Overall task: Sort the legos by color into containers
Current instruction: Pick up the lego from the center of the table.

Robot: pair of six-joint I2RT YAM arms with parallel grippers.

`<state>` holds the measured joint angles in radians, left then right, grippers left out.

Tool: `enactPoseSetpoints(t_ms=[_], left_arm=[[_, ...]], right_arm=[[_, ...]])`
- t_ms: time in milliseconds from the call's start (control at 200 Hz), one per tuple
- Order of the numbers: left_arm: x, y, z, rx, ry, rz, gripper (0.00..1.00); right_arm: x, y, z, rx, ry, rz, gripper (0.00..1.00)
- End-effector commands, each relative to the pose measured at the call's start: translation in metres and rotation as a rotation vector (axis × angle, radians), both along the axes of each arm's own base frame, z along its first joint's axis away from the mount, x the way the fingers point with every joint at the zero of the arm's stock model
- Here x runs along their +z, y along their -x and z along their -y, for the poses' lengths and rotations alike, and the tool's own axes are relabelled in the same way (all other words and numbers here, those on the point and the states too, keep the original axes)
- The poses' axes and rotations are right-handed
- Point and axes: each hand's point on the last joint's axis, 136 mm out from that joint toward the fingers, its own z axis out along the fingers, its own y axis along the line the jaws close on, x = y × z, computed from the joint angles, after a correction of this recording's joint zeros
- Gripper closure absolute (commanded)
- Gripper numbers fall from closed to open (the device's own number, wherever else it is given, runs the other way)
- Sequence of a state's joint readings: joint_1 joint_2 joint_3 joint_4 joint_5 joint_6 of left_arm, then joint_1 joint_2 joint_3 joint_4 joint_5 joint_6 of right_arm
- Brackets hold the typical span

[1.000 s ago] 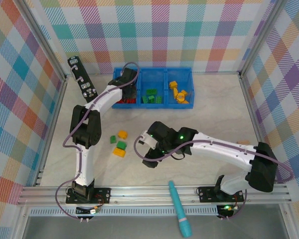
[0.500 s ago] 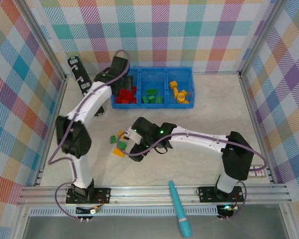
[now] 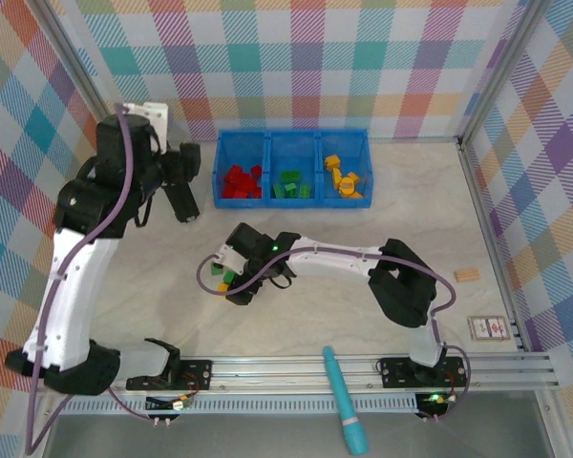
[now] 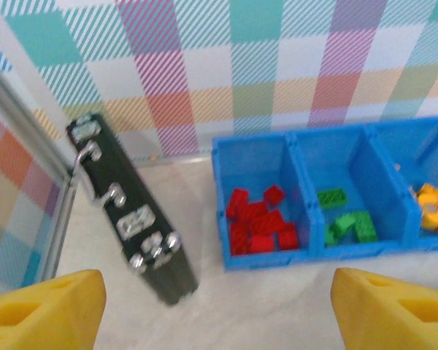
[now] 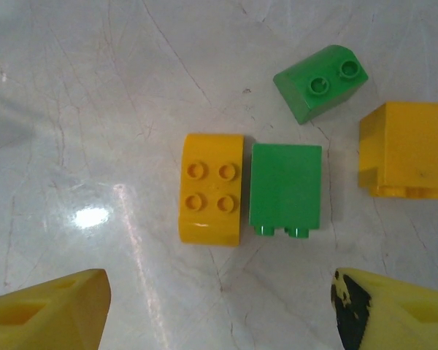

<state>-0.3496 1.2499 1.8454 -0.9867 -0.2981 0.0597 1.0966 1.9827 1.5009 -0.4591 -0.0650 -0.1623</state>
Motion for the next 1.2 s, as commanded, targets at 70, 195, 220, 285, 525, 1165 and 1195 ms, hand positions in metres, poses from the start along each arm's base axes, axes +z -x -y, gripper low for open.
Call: enactPoseSetpoints(t_ms=[70, 195, 220, 285, 525, 1165, 1195], left_arm=[[-0.018, 0.051, -0.032, 0.039, -0.105, -0.090, 0.15], [-0.022, 0.070, -0.042, 0.050, -0.139, -0.121, 0.14], [-0.023, 0.073, -0.044, 0.052, -0.147, -0.129, 0.14], [-0.029, 0.079, -0.048, 0.059, -0.168, -0.156, 0.14], [-0.047, 0.089, -0.051, 0.055, -0.184, -0.206, 0.13], [-0.059, 0.084, -0.048, 0.033, -0.213, -0.241, 0.12], [-0.059, 0.084, -0.048, 0.033, -0.213, -0.242, 0.12]], right_arm=[[-0.014, -0.004, -0.010, 0.031, 0.009, 0.025, 0.22], [-0.020, -0.011, -0.013, 0.030, 0.022, 0.043, 0.23], [-0.021, -0.012, -0.014, 0.030, 0.023, 0.044, 0.23], [-0.022, -0.014, -0.018, 0.031, 0.021, 0.048, 0.24], [-0.028, -0.026, -0.023, 0.022, 0.031, 0.064, 0.28], [-0.052, -0.048, -0.020, -0.019, 0.096, 0.051, 0.47], [-0.052, -0.048, -0.020, -0.017, 0.098, 0.048, 0.49]])
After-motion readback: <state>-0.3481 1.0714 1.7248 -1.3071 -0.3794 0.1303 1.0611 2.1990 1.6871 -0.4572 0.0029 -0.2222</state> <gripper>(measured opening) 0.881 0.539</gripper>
